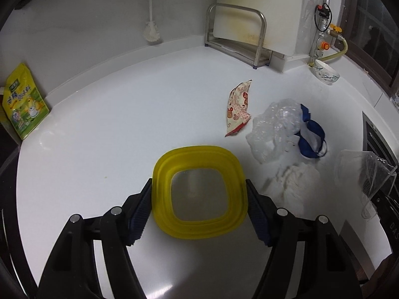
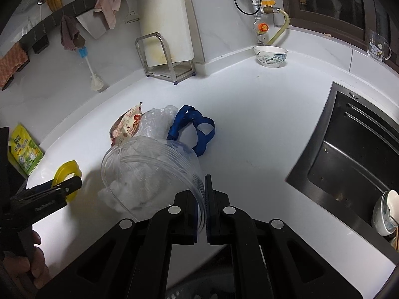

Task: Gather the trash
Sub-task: 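Carry the cup and yellow lid over the gray basket and open both tools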

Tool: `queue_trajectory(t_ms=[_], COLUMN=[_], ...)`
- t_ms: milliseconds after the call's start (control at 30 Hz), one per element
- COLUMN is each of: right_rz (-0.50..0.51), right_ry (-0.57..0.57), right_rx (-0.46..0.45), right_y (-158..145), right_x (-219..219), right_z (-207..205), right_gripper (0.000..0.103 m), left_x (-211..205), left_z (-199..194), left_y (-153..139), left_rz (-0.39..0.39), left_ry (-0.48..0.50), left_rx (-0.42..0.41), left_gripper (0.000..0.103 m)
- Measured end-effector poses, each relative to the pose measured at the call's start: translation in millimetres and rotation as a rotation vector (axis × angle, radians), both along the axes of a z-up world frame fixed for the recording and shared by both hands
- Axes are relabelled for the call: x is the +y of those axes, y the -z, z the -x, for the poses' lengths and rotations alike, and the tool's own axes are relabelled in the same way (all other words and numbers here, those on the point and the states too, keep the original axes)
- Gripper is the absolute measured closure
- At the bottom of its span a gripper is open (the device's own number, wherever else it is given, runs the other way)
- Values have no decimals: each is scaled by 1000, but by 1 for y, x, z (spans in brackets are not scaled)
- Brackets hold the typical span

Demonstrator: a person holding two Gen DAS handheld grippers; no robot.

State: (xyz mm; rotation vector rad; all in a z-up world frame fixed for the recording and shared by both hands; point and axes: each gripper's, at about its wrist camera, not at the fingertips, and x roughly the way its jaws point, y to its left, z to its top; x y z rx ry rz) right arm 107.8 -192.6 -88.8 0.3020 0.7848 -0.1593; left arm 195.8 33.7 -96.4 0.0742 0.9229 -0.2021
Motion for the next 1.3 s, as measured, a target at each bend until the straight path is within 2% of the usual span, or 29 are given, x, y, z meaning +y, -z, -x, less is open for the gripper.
queue_trajectory(t_ms=[200, 400, 633, 767, 900, 1033, 1300], right_rz=[19, 13, 15, 5, -19, -43, -27], right_ry=[-64, -130, -221, -272, -314, -349, -393], right_rx=[5, 32, 50, 56, 81, 116, 203], right_y=[-13, -17, -15, -10, 1, 11, 35], right_x=[-10, -28, -52, -61, -67, -65, -46], right_z=[39, 90, 138, 156, 170, 178, 178], right_gripper=[98, 98, 98, 98, 98, 98, 98], left_x=[-17, -52, -91, -106, -116, -119, -107], left_z=[49, 103, 164, 192, 212, 222, 225], left_y=[-18, -38, -40, -36, -23, -10, 16], left_rz=[5, 27, 34, 27, 10, -16, -29], left_ry=[-12, -9, -21, -32, -37, -35, -45], left_rx=[-12, -31, -28, -22, 21, 63, 146], left_gripper=[35, 35, 35, 35, 35, 35, 32])
